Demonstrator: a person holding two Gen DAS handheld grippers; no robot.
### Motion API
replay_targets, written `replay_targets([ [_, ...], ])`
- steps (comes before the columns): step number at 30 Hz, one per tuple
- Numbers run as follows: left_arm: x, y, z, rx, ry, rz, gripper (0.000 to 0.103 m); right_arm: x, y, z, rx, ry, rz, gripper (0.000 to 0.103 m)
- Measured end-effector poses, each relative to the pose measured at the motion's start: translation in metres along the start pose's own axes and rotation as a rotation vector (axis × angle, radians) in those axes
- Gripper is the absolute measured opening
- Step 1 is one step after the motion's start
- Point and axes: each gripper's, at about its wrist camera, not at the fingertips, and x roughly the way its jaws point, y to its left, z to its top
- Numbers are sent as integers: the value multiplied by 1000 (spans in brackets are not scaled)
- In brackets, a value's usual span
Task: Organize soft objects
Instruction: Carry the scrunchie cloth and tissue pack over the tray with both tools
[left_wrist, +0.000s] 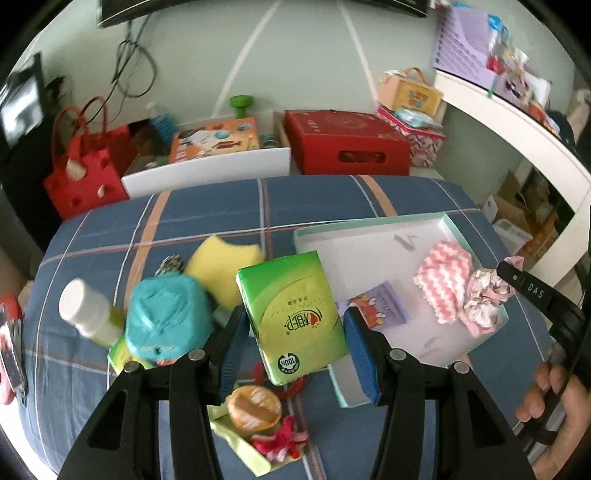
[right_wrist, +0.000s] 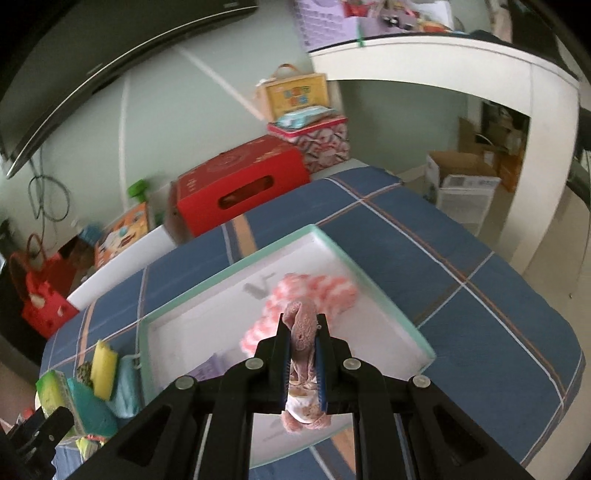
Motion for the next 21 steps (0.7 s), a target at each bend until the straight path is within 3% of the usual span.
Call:
replay_targets([
  [12, 59, -44, 28, 96, 25, -37, 54, 22, -23, 8, 62, -20, -33, 12],
  [21, 122, -49, 27, 92, 123, -51, 54, 57, -35, -4, 86, 92, -69, 14],
])
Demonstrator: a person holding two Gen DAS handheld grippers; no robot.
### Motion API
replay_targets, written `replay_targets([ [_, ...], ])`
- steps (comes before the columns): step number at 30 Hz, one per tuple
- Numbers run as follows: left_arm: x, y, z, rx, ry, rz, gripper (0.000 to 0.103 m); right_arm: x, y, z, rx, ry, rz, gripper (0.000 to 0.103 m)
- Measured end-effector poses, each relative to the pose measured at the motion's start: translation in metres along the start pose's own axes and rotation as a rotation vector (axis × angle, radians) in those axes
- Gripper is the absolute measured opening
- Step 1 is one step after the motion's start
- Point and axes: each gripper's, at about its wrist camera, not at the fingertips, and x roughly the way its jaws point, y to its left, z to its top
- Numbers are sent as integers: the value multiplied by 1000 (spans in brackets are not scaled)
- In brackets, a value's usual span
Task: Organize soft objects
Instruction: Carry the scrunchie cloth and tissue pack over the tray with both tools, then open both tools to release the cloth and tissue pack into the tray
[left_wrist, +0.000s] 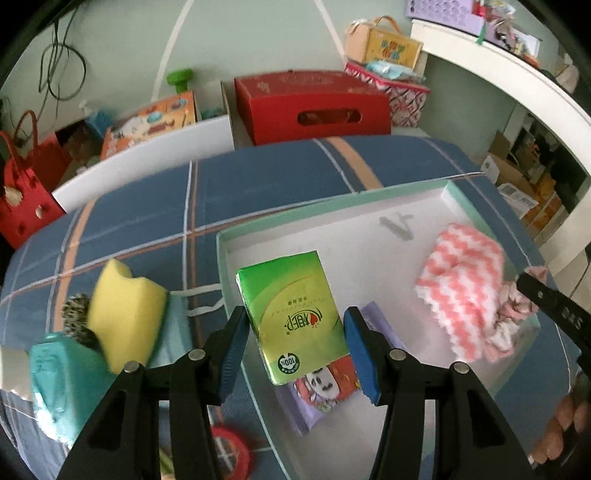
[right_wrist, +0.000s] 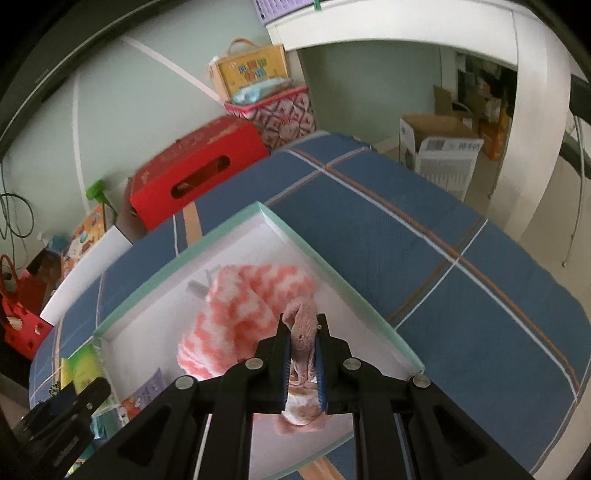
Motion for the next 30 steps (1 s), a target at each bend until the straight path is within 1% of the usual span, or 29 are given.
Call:
replay_targets([
  [6, 18, -3, 7, -9, 18, 11, 54, 11, -6, -4, 19, 50, -29, 15],
  [12, 17, -10, 9, -13, 37, -16, 55, 0, -4, 1, 1, 33, -42, 16],
  [13, 15, -11, 10, -12, 35, -14, 56, -2, -2, 2, -8, 30, -45, 19],
  [14, 11, -11, 11, -13, 33, -13, 56, -5, 0, 3, -15, 24, -48, 23],
  [15, 8, -11, 12, -17, 28, -14, 57, -9, 2, 4, -21, 15, -45, 33],
  [16, 3, -10, 13, -21, 19, -16, 60, -13, 3, 4, -25, 9, -39, 45],
  [18, -10, -8, 16, -34, -11, -19, 83, -20, 6, 5, -33, -7, -35, 58],
  [20, -22, -5, 17, -45, -43, -18, 85, -28, 9, 7, -47, -16, -26, 59],
  [21, -28, -3, 17, -50, -52, -12, 85, -29, 11, 7, -53, -16, -26, 63],
  [22, -32, -1, 16, -58, -53, 0, 85, -31, 12, 7, -62, -15, -26, 69],
  [24, -39, 5, 15, -81, -50, 28, 87, -33, 16, 7, -88, -9, -27, 76],
  [25, -41, 8, 13, -93, -43, 46, 89, -33, 18, 6, -104, -4, -32, 80],
  [26, -43, 11, 12, -100, -39, 62, 96, -33, 19, 5, -116, 0, -36, 83],
  [27, -46, 15, 9, -110, -37, 88, 96, -33, 21, 4, -132, 7, -42, 89],
  [28, -49, 18, 5, -117, -35, 102, 96, -32, 22, 4, -146, 12, -47, 93],
  [29, -51, 21, 2, -126, -30, 117, 96, -32, 23, 3, -155, 16, -49, 96],
  [30, -53, 26, -2, -139, -24, 130, 96, -31, 23, 2, -161, 21, -49, 101],
])
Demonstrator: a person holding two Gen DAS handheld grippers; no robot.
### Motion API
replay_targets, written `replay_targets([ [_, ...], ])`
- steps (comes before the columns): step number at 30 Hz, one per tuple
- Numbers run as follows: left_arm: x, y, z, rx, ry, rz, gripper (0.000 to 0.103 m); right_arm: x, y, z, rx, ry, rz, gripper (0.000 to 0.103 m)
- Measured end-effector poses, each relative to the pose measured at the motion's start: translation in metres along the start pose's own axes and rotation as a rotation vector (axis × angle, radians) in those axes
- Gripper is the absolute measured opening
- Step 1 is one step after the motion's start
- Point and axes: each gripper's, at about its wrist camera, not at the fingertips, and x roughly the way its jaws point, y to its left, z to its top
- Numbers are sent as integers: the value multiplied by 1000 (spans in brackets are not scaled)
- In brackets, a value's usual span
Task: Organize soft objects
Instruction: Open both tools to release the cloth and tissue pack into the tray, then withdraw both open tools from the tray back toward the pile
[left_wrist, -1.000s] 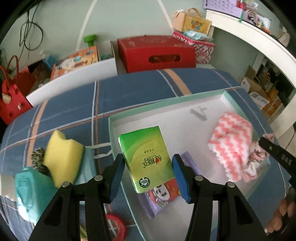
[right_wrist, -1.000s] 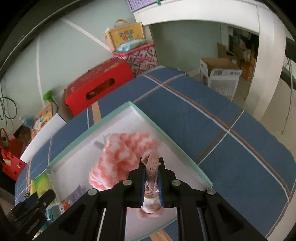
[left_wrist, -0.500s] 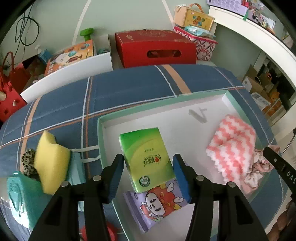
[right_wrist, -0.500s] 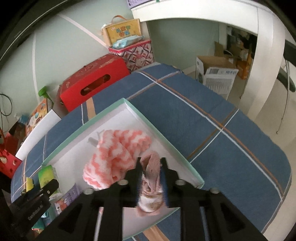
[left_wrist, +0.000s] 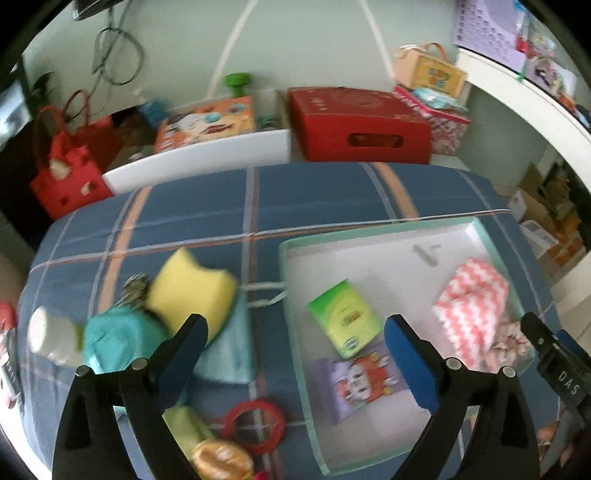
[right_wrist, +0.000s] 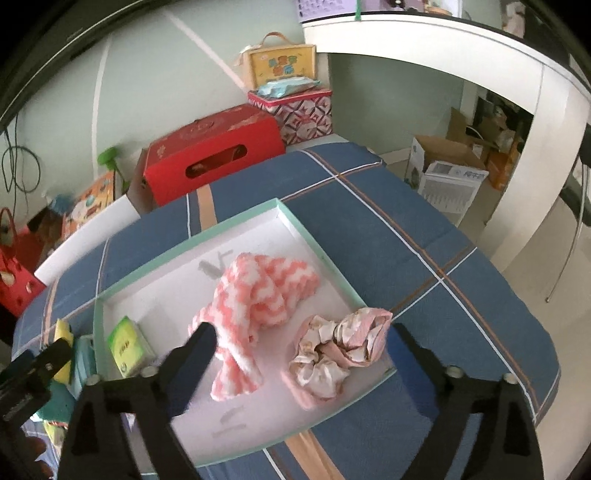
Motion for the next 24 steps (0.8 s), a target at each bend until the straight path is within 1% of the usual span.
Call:
replay_targets([
  [2, -6, 12, -8, -30, 4, 1, 96, -1, 1, -1, -7, 8, 13, 103],
  [8, -28, 47, -25, -111, -21, 16, 96, -17, 14, -2, -27, -33, 52, 103],
  [13, -45, 77, -38, -163, -58, 68, 96, -23, 31, -4, -52, -38, 93, 103],
  [16, -50, 97, -48, -201, -61, 88, 96, -25, 44, -7, -75, -19, 141, 103],
  [20, -51, 124, -62, -259, -39, 78, 96, -29, 61, -12, -88, -21, 208, 103],
  [24, -51, 142, -71, -304, -32, 85, 96, -30, 81, -20, -131, 6, 265, 103],
])
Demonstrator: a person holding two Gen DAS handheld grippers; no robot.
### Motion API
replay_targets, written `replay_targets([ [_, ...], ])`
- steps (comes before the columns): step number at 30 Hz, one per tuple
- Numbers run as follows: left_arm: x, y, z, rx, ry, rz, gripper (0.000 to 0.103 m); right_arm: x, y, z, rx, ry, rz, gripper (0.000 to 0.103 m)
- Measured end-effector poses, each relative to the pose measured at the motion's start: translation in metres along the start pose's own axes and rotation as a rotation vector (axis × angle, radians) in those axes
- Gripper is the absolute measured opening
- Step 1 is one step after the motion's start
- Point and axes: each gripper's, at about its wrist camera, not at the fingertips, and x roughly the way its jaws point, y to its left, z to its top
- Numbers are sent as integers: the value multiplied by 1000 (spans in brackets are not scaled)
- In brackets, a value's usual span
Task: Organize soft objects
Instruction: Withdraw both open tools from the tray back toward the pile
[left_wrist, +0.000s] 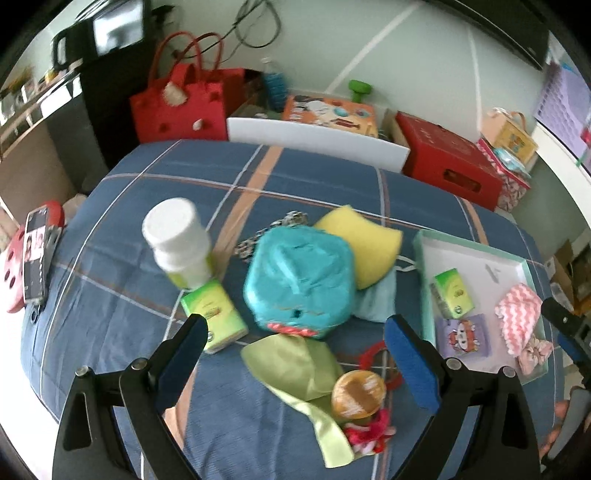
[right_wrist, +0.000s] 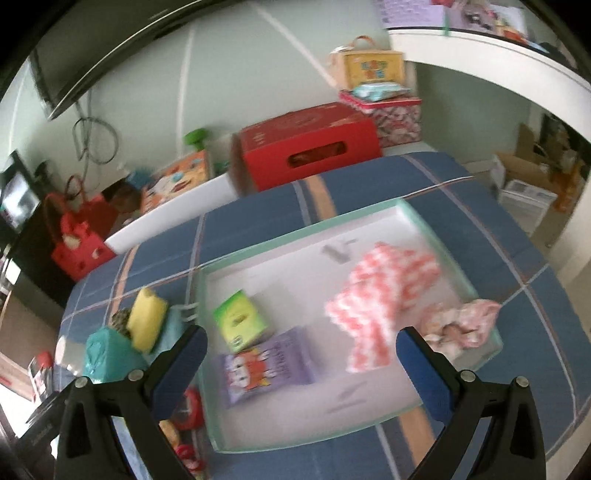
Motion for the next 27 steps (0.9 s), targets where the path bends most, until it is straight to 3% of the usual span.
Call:
replay_targets([
  [19, 21, 30, -13, -90, 97, -43, 96, 33, 90, -45, -223, 178, 161, 103],
  [27, 30, 50, -26, -161, 148, -29, 96, 37, 103, -63, -257, 208, 151, 103],
])
